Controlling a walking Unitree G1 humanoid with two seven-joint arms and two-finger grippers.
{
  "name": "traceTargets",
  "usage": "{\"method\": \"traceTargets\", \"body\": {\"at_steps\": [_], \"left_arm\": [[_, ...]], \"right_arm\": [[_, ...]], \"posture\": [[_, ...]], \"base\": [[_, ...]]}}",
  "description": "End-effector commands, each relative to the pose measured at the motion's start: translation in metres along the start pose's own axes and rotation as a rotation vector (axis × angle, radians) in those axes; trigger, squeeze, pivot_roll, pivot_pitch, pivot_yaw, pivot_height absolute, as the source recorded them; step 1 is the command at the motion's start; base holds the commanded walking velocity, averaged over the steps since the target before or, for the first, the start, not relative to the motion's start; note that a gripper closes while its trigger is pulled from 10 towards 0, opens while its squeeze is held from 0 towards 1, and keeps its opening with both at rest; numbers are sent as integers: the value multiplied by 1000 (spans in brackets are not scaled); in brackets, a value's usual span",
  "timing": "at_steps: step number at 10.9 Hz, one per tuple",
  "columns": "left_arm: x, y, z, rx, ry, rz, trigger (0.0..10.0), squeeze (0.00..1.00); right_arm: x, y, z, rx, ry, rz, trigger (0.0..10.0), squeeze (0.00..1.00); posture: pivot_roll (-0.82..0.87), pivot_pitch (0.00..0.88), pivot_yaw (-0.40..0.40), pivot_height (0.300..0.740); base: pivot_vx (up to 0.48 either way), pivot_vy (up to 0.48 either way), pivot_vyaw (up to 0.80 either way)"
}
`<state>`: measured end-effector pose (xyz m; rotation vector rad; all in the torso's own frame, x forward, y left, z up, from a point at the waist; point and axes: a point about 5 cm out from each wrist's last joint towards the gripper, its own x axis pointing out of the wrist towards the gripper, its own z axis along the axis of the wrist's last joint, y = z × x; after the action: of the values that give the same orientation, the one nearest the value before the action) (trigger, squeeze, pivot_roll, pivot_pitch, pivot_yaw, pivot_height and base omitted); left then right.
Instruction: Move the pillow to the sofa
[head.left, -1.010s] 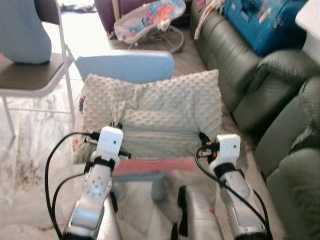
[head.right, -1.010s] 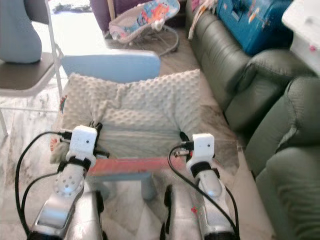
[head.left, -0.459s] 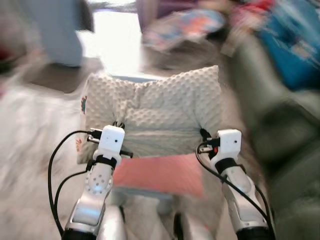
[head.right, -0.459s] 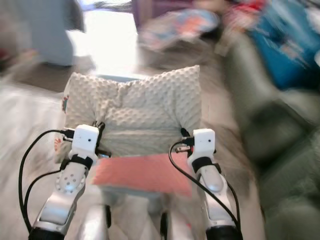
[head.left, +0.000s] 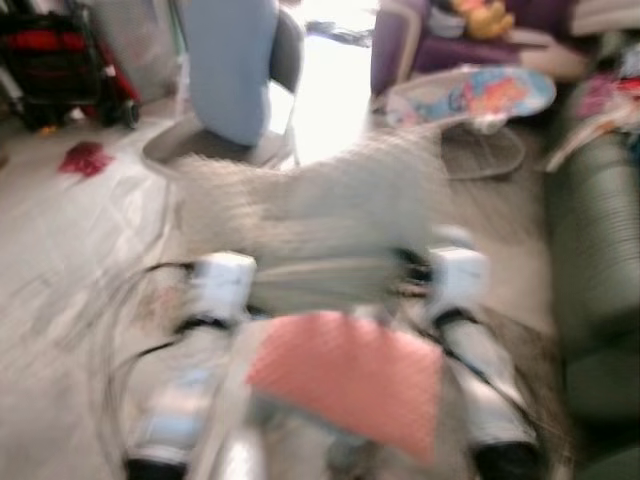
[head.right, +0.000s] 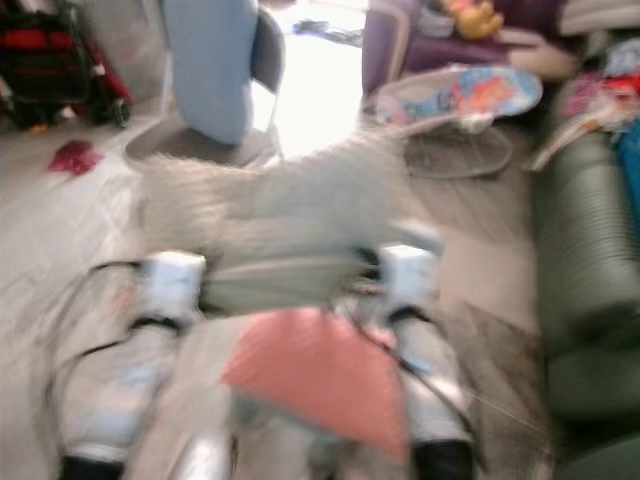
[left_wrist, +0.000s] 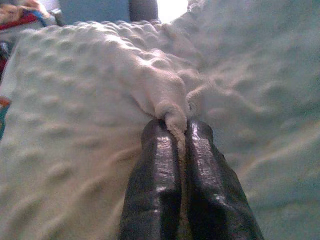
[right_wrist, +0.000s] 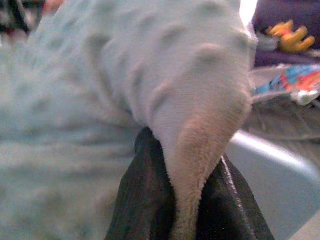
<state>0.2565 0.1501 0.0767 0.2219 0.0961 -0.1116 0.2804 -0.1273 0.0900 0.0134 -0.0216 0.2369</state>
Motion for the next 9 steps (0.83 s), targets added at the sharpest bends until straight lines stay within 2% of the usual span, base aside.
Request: {"method": "traceTargets", "body": {"at_steps": [1,3,4,5,8,9], "left_arm": [[6,-25,16,-33,-58,-82,10000,0],[4,-25,13,-60,-33,-105,10000,0],[1,-26,12,-38,-49,-126,10000,0],[-2,-28,11,-53,-43,-144,10000,0],[-3,-30,12,-78,-35,-176,10000,0],[-3,-30,12,-80,-35,-175,10000,0]], "right_arm": [[-15,-29,-10,-18,38,-104,10000,0],[-19,-32,-11,-3,44,-128,10000,0],[-26,-34,-14,19,61,-152,10000,0],[-33,-34,-19,33,80,-163,10000,0],[-37,-36,-23,57,105,-189,10000,0],[-38,-38,-22,54,110,-194,10000,0]], "posture": [[-48,0,-53,740],[-49,0,-54,740],[-52,0,-54,740],[-54,0,-53,740],[-61,0,-51,740],[-60,0,-52,740]], "base": [[0,0,0],[0,0,0],[0,0,0],[0,0,0],[0,0,0],[-292,0,0]]}}
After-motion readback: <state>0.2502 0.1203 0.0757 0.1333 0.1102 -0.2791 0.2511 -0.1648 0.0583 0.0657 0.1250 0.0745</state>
